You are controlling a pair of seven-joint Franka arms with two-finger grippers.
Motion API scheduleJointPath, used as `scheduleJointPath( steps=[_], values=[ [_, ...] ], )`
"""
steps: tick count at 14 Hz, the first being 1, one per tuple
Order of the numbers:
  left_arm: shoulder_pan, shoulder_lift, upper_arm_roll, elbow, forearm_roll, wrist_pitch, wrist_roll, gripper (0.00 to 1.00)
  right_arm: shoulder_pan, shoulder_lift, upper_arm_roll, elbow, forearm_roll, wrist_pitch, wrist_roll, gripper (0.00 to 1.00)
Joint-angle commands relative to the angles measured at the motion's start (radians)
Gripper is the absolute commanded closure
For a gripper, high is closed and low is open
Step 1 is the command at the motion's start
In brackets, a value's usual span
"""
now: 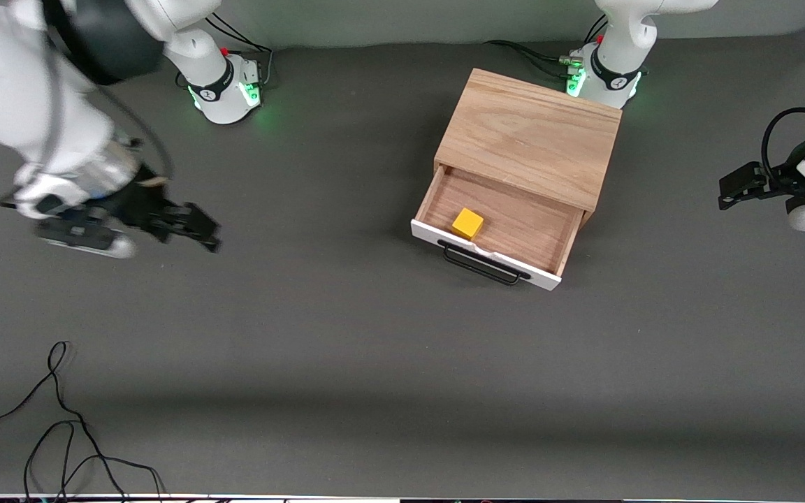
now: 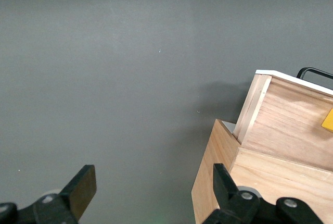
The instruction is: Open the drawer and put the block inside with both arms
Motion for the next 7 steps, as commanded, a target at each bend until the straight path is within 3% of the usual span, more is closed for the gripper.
scheduleJointPath(
  steps=[1,2,3,4,6,7],
  values=[
    [-0.016,-0.025,0.016,-0.016,-0.01,-0.011,0.017,0.0,0.011,-0.083,-0.1,-0.08,0.009,-0.027,-0.198,0.0],
    [-0.016,-0.024,0.015,-0.016,-0.01,-0.008,0.017,0.0,0.013,-0.086,-0.136,-0.077,0.009,-0.056,-0.263,0.0],
    [-0.018,-0.025,0.015,-0.016,-0.01,-0.007,0.015,0.0,-0.008,-0.086,-0.135,-0.072,0.008,-0.076,-0.3,0.0],
    [-0.018,-0.025,0.015,-0.016,-0.01,-0.007,0.015,0.0,-0.098,-0.084,-0.08,-0.069,0.0,-0.096,-0.327,0.0],
    [-0.02,-0.025,0.015,-0.014,-0.01,-0.002,0.015,0.0,-0.369,-0.086,0.177,-0.074,0.0,-0.107,-0.393,0.0],
    [-0.02,-0.025,0.015,-0.014,-0.009,-0.005,0.015,0.0,-0.445,-0.087,0.258,-0.075,0.0,-0.107,-0.395,0.0]
  ],
)
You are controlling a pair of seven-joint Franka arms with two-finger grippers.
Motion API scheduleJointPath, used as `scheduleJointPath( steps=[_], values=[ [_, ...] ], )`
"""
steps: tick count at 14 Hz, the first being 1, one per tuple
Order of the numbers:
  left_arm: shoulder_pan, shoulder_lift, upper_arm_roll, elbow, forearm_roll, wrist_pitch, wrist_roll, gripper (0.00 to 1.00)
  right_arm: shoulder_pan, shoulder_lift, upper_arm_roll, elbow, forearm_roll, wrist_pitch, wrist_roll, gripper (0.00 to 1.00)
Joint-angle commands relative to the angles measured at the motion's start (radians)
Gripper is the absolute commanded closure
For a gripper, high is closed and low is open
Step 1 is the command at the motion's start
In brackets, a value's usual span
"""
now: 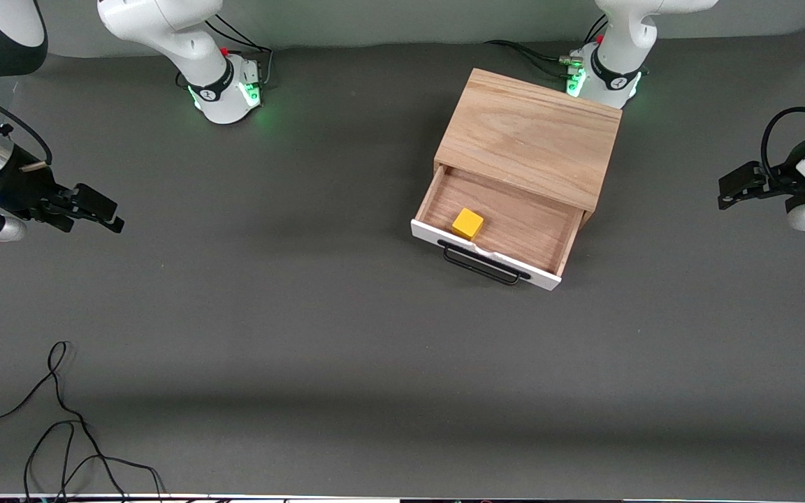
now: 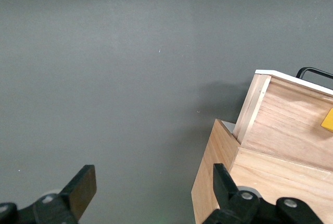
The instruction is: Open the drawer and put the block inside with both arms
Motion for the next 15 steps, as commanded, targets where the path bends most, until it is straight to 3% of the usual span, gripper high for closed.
scheduleJointPath(
  steps=[1,5,11,15],
  values=[
    [-0.017,-0.024,0.016,-0.014,-0.01,0.0,0.015,0.0,-0.202,-0.019,0.199,-0.017,0.001,-0.006,-0.04,0.0],
    [-0.018,-0.025,0.016,-0.014,-0.01,-0.005,-0.003,0.0,-0.296,-0.01,0.303,-0.018,-0.001,-0.006,-0.04,0.0],
    [-0.018,-0.032,0.015,-0.016,-0.01,-0.01,-0.01,0.0,-0.313,0.024,0.312,0.013,-0.004,-0.043,-0.049,0.0],
    [-0.02,-0.038,0.015,-0.016,-0.012,-0.016,-0.043,0.0,-0.311,0.032,0.349,0.019,-0.056,-0.077,-0.056,0.0]
  ],
)
